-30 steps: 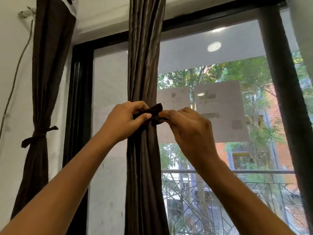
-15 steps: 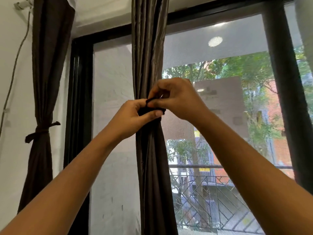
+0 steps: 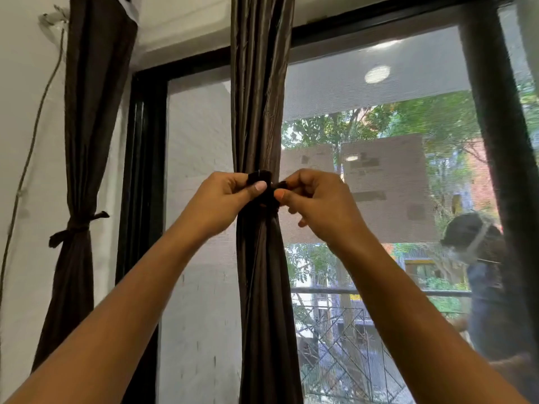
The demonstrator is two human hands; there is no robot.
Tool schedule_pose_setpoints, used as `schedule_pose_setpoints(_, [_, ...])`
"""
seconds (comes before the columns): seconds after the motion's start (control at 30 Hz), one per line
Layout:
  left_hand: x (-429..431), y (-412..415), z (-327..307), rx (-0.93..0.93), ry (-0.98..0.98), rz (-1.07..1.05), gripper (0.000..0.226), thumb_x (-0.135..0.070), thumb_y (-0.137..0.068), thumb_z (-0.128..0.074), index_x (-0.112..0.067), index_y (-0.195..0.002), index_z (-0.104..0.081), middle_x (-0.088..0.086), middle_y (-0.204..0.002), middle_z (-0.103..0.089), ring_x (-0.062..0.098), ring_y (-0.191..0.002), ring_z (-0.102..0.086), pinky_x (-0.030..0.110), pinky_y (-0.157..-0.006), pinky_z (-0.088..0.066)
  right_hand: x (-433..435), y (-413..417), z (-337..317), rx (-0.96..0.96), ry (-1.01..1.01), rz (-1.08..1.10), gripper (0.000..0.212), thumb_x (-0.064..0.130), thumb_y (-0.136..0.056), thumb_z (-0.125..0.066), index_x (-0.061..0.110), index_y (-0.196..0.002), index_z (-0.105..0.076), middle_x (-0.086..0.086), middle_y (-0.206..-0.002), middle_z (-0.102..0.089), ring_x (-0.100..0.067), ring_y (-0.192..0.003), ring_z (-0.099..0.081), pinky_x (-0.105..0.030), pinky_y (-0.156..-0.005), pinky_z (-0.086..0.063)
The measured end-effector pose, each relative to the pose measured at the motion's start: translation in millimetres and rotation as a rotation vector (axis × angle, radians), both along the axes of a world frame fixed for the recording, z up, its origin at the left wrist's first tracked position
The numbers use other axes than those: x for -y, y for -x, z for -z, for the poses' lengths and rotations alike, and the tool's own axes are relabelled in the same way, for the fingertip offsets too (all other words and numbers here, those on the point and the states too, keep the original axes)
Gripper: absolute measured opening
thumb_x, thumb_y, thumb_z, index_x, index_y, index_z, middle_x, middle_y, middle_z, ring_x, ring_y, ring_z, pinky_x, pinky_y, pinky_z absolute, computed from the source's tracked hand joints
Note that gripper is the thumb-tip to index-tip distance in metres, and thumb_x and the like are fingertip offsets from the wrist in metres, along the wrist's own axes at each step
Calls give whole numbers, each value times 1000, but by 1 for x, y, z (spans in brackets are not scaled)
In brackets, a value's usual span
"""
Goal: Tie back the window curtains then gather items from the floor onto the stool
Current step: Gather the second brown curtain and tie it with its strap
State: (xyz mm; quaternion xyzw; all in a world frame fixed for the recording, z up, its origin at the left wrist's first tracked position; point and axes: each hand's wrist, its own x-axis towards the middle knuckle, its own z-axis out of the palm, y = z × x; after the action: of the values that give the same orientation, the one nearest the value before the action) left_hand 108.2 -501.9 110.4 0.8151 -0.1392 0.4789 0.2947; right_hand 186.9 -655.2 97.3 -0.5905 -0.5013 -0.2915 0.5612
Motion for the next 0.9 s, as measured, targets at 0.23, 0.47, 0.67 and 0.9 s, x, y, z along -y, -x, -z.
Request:
schedule_pose_setpoints(0.23, [-5, 10, -11, -170, -58, 1, 13, -21, -89, -61, -20, -93, -73, 4, -87, -75, 12, -77, -67, 18, -58, -51, 2, -11, 18, -343, 254, -366, 6, 14, -84, -67, 16, -79, -66, 0, -69, -68, -4, -58, -57, -18, -50, -42])
schedule_pose_setpoints(0.47, [0, 10, -9, -134, -63, 56, 8, -11, -84, -67, -14, -87, -73, 2, -76, -72, 7, -67, -65, 16, -55, -50, -12, -27, 12, 106, 36, 41, 22, 23, -67, -83, 26, -67, -61, 5, -74, -60, -11, -63, -57, -24, -58, -46])
schedule_pose_setpoints(0.67, [-1, 20, -10, -122, -295, -1, 16, -5, -78, -72, -17, -88, -73, -5, -85, -74, 7, -83, -69, 18, -71, -55, -19, -48, 8, 495, 13, -31, 28, 11, -72, -79, 18, -92, -62, 15, -89, -61, 1, -68, -57, -5, -58, -39])
schedule_pose_setpoints(0.9, [-18, 13, -12, 291, -1018, -343, 11, -3, -77, -75, -11, -83, -71, 0, -91, -67, 10, -80, -66, 22, -61, -58, -33, -55, -2, 502, 60, 45, 16, 16, -76, -69, 28, -74, -58, 20, -63, -51, 5, -57, -52, -6, -55, -35])
